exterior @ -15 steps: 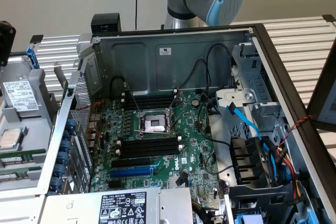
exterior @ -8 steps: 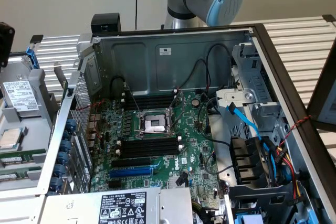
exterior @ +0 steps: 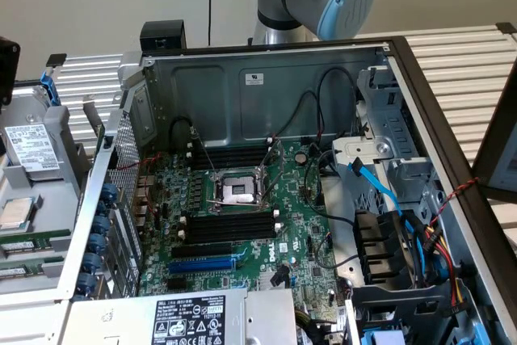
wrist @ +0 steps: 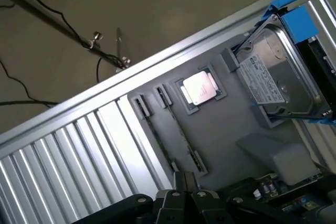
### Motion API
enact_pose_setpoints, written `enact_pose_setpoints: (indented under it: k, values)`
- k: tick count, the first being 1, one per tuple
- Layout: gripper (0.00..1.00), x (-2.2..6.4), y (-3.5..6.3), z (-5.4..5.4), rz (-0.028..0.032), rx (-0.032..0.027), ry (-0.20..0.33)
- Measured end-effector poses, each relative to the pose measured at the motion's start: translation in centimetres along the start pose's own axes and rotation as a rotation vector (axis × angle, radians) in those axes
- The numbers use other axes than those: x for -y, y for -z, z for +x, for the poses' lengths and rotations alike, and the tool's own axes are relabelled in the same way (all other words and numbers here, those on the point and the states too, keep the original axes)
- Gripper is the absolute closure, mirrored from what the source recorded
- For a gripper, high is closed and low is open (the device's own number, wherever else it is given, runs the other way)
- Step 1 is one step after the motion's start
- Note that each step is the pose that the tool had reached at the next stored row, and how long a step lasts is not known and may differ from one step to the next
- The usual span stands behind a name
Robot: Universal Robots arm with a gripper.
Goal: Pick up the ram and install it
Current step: 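Pick up the ram and move it above insertion slot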
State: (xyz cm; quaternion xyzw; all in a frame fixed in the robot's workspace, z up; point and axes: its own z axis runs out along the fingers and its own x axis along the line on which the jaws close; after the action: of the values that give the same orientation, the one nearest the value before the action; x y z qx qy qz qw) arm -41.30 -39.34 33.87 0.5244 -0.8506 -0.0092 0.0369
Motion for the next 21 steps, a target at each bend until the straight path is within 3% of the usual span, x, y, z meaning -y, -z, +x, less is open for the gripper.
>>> enact_pose_setpoints:
  k: [10, 11, 16, 21]
  values:
    - [0.89, 0.01, -0.31, 0.0, 0.0092, -0.0086, 0.182]
    - [0.82, 0.02, -0.36, 0.0, 0.0097, -0.0084, 0.199]
    - [0.82, 0.0, -0.76, 0.0, 0.0103, -0.0021, 0.29]
    - [0.8, -0.24, -1.68, 0.1, 0.0123, -0.0036, 0.349]
